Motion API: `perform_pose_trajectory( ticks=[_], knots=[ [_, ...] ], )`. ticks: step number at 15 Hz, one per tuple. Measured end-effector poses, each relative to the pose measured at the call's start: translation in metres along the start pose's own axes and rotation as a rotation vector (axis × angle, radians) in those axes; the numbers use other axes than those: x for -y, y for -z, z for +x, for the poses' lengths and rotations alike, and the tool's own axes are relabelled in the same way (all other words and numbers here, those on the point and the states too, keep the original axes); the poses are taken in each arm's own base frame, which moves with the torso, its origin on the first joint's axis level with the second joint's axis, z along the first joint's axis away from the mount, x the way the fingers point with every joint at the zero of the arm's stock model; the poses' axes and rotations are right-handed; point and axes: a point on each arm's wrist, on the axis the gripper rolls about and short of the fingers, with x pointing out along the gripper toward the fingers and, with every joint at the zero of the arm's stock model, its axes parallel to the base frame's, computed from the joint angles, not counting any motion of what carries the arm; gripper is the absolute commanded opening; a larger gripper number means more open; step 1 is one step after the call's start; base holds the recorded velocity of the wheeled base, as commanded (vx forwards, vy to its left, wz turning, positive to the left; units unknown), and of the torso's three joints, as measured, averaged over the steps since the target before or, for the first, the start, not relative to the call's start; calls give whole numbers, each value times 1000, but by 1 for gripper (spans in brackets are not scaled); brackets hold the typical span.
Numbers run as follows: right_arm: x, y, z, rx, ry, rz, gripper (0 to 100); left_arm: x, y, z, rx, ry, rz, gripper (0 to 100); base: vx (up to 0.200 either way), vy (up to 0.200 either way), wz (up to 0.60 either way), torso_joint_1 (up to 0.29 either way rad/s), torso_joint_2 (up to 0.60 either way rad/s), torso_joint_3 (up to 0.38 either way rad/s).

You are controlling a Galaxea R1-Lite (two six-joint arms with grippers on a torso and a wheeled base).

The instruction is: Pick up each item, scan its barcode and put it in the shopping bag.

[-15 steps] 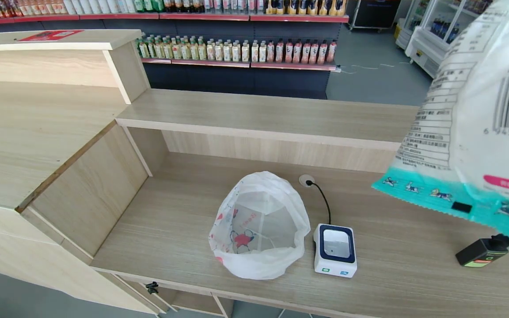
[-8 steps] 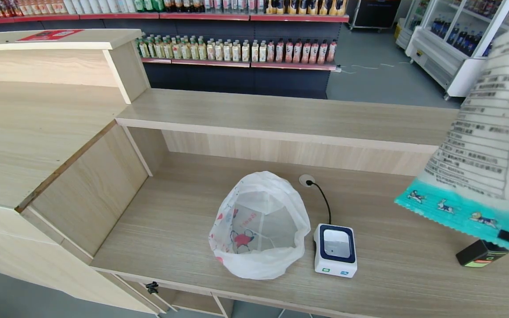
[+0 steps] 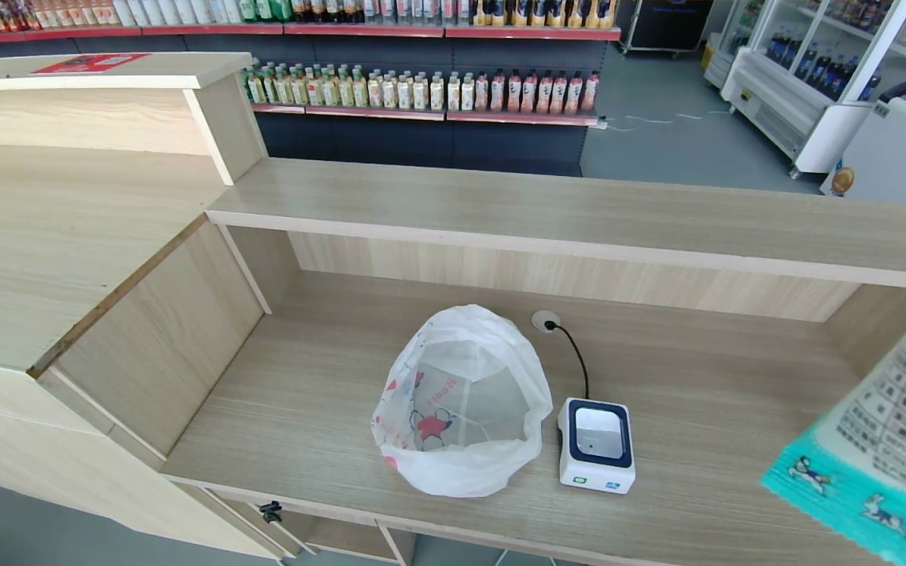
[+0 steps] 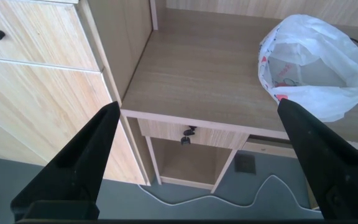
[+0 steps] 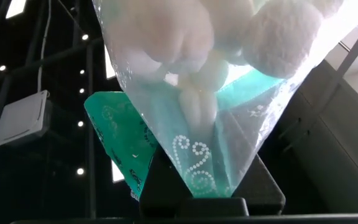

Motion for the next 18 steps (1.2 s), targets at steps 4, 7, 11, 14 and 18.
perform_pose_trajectory(
  ticks=[4, 7, 11, 14, 18],
  knots=[
    [-4, -3, 0, -2, -11, 12, 0, 0, 0, 0, 0, 0, 0, 100, 0, 0, 0, 0, 0, 0],
    [-6, -4, 0, 0, -15, 18, 0, 0, 0, 0, 0, 0, 0, 100, 0, 0, 0, 0, 0, 0],
    [-6, -4, 0, -3, -19, 33, 0, 0, 0, 0, 0, 0, 0, 100, 0, 0, 0, 0, 0, 0],
    [-7, -2, -1, -113, -106, 148, 0, 0, 0, 0, 0, 0, 0, 100, 0, 0, 0, 0, 0, 0],
    [-24, -29, -6, -260, -402, 582, 0, 0, 0, 0, 0, -1, 0, 100, 0, 0, 0, 0, 0, 0]
  ],
)
